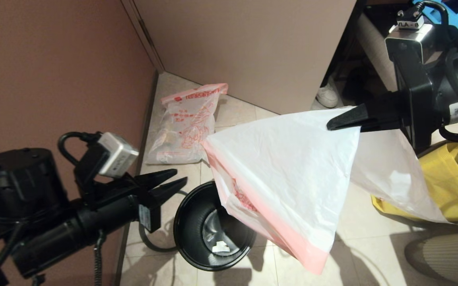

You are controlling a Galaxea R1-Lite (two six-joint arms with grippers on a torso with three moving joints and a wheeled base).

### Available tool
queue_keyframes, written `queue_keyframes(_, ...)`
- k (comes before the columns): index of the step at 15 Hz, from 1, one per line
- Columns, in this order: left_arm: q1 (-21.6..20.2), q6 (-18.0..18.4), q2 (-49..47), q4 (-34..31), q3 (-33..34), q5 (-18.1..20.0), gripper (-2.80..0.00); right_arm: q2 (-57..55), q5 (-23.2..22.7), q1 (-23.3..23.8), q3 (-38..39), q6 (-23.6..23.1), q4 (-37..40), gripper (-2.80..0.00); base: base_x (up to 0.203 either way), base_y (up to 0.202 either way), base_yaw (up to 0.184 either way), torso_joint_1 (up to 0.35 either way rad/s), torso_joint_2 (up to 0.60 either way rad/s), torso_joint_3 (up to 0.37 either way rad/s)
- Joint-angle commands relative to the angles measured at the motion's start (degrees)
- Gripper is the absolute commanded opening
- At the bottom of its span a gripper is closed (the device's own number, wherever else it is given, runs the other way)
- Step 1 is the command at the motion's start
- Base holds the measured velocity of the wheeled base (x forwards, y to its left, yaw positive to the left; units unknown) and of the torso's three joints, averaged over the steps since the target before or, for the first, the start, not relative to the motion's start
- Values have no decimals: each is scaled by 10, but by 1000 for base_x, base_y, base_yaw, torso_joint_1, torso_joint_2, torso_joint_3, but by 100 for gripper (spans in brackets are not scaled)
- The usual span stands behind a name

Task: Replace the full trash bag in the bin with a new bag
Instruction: Put the new garbage bag on the trash can

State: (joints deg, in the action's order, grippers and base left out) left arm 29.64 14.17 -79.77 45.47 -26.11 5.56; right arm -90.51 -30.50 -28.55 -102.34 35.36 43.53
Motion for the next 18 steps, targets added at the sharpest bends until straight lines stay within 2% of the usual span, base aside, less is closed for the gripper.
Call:
queue_keyframes(1,49,38,-87,73,5,-27,0,4,-3,-1,0,-5,21,-280,0,0,0,0,0,0)
queue_keyframes(3,62,86,-92,129,30,-49,0,9,-2,-2,-2,-9,27,-280,0,0,0,0,0,0)
queue_keyframes(5,63,92,-89,131,34,-53,0,4,-3,-2,-7,-9,30,-280,0,0,0,0,0,0)
queue_keyframes(9,76,155,-100,128,51,-63,0,5,-3,-10,-10,-8,34,-280,0,0,0,0,0,0)
queue_keyframes(11,75,190,-124,130,44,-62,0,5,-3,-12,-11,-8,37,-280,0,0,0,0,0,0)
queue_keyframes(18,96,259,-214,161,-36,-74,0,1,-8,-34,-28,-4,39,-280,0,0,0,0,0,0)
